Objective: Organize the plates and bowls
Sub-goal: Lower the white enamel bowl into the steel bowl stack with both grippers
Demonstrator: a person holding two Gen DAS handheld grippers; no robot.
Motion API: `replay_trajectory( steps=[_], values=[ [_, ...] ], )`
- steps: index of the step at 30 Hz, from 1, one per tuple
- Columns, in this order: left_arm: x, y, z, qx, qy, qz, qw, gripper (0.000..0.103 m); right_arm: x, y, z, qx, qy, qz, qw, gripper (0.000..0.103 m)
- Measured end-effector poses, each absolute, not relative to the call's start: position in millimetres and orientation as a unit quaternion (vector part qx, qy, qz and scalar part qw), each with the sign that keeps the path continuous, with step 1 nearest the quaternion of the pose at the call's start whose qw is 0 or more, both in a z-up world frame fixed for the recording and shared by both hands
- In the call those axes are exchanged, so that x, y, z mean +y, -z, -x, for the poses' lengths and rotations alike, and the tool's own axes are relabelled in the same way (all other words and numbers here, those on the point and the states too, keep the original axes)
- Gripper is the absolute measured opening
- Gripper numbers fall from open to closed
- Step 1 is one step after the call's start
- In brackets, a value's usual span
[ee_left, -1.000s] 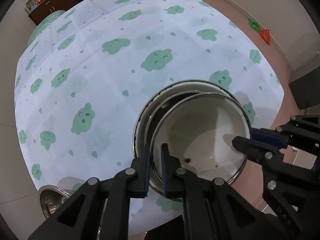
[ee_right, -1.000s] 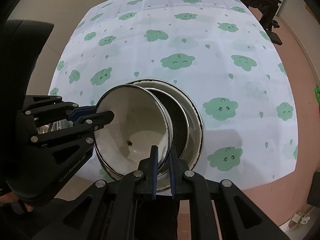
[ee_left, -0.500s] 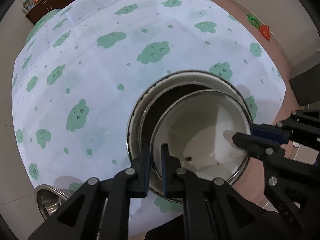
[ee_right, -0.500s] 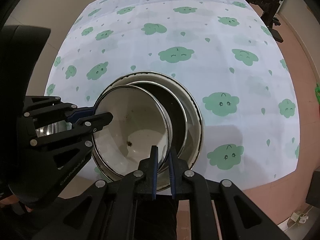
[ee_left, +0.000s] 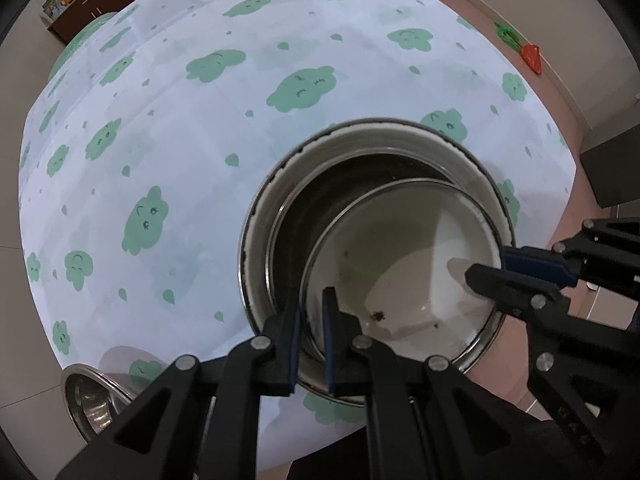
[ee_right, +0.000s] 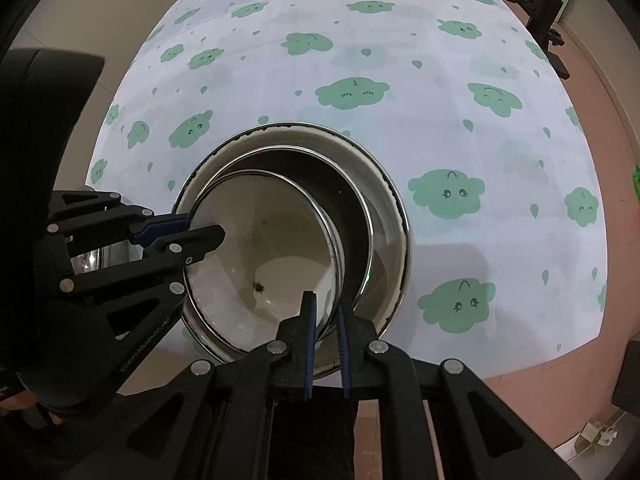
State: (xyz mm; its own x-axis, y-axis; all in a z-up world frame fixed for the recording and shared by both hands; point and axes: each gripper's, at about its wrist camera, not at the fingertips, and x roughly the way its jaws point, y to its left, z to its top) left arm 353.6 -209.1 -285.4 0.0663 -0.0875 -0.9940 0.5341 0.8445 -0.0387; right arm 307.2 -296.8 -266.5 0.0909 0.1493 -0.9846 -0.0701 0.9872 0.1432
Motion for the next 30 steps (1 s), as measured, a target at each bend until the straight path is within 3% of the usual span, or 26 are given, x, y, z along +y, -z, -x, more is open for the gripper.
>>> replay_trajectory(
  steps=[16, 21, 29, 30],
  values=[
    [-206, 285, -354, 0.649, 0.219, -0.166, 0.71, 0.006, -298, 272, -309, 0.669, -0.068, -0.034, 0.739, 0.012],
    [-203, 283, -356, 0.647, 0.222, -0.16, 0.712, 0.015, -298, 269, -310, 0.665, -0.067, -0.034, 0.743, 0.012],
    [-201, 277, -355, 0.642, 0.225, -0.16, 0.715, 0.016, -297, 268, -311, 0.67, -0.063, -0.027, 0.74, 0.012],
    [-200, 273, -356, 0.638, 0.224, -0.157, 0.72, 0.021, -297, 267, -311, 0.669, -0.063, -0.028, 0.74, 0.012]
  ],
)
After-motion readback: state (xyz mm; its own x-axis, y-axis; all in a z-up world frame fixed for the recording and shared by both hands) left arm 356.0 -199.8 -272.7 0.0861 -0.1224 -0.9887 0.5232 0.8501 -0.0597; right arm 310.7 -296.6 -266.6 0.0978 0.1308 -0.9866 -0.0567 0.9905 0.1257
